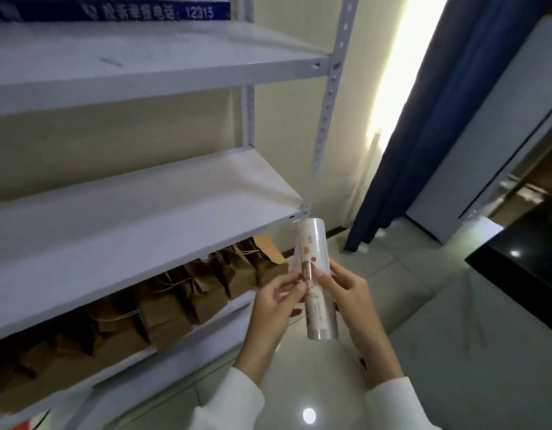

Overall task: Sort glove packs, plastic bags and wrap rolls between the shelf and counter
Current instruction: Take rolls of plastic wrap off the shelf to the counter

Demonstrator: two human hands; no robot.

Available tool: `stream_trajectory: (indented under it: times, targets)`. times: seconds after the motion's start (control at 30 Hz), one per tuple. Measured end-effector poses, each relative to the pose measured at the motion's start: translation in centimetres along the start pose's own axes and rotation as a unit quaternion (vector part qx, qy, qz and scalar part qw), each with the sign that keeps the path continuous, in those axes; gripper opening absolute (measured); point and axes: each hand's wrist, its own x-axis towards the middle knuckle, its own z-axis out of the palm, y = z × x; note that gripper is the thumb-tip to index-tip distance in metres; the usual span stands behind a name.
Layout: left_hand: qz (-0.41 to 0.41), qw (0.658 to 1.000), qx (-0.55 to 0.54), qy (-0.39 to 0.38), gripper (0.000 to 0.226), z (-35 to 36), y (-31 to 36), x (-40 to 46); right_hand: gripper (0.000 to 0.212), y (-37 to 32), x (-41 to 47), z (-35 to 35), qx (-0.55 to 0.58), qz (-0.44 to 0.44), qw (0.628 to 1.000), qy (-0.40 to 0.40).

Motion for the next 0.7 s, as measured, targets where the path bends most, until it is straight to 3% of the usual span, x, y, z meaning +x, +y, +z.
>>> stream_trajectory:
  times: [0.23, 0.37, 0.7]
  targets:
    - [-0.063, 0.995, -0.003, -0.081, 0.036, 10.7, -1.9, 3.7, 0.048, 2.3, 0.4, -10.2, 0.045, 0.033, 0.993, 0.100]
    - [-0.083, 0.991, -0.002, -0.103, 0.035, 15.3, -2.9, 7.5, 0.062, 3.9, 2.6, -13.9, 0.087, 0.066, 0.982, 0.154]
    - [-0.114, 0.981, -0.002, -0.156, 0.036, 26.5, -1.6, 23.6, 0.063, 4.0, 16.6, -24.0, 0.057, 0.088, 0.969, 0.223]
